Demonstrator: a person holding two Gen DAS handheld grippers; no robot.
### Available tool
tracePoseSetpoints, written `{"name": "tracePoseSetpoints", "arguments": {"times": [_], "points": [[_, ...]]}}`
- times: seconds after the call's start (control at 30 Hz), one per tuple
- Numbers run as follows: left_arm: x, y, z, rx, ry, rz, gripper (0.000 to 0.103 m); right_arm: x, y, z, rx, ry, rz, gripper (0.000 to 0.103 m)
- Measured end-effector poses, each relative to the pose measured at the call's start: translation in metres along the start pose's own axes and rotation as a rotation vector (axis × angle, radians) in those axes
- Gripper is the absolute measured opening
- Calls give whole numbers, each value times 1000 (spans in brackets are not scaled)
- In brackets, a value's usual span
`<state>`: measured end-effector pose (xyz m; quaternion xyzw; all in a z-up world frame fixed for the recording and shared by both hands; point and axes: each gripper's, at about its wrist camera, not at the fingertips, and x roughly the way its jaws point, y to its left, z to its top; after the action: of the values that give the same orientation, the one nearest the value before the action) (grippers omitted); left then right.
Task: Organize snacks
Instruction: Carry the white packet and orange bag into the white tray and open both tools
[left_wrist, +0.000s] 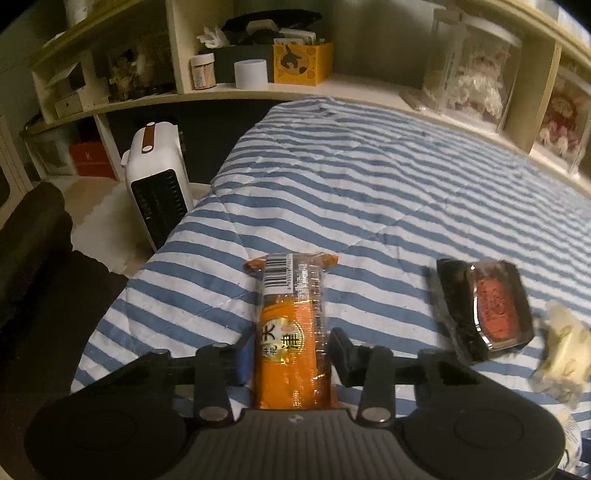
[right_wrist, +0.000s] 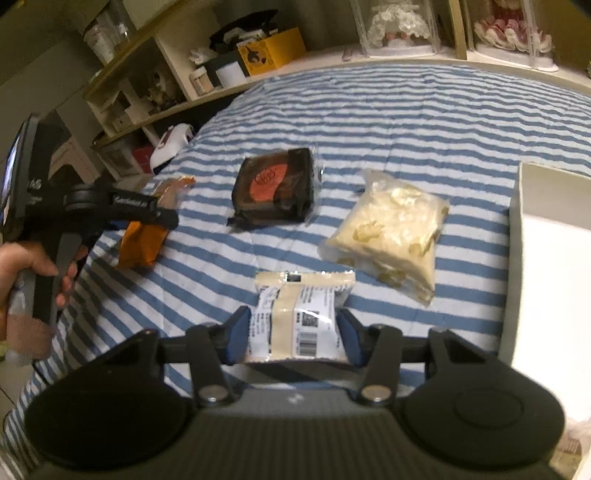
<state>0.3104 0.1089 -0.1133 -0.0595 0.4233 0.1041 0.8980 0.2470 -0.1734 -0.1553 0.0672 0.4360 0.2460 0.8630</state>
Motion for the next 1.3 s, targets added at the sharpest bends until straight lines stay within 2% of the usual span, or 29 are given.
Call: {"name": "tracePoseSetpoints", "arguments": {"times": [0.17, 0.37, 0.7, 1.0, 1.3], "points": [[-18, 5, -2, -58, -18, -42, 38, -13, -1, 3, -3, -42, 7, 57], [-56, -4, -4, -53, -98, -94, 38, -35, 0, 8, -15, -114, 16, 57], [-116, -32, -13, -32, -188, -239, 38, -86, -17, 15, 12, -231, 22, 57], [-151, -79, -20, 16, -232, -365, 38, -134, -42, 5, 23, -280, -41, 57], [-162, -149, -29, 63, -213, -520, 38, -168, -84, -10, 100, -329, -117, 57]]}}
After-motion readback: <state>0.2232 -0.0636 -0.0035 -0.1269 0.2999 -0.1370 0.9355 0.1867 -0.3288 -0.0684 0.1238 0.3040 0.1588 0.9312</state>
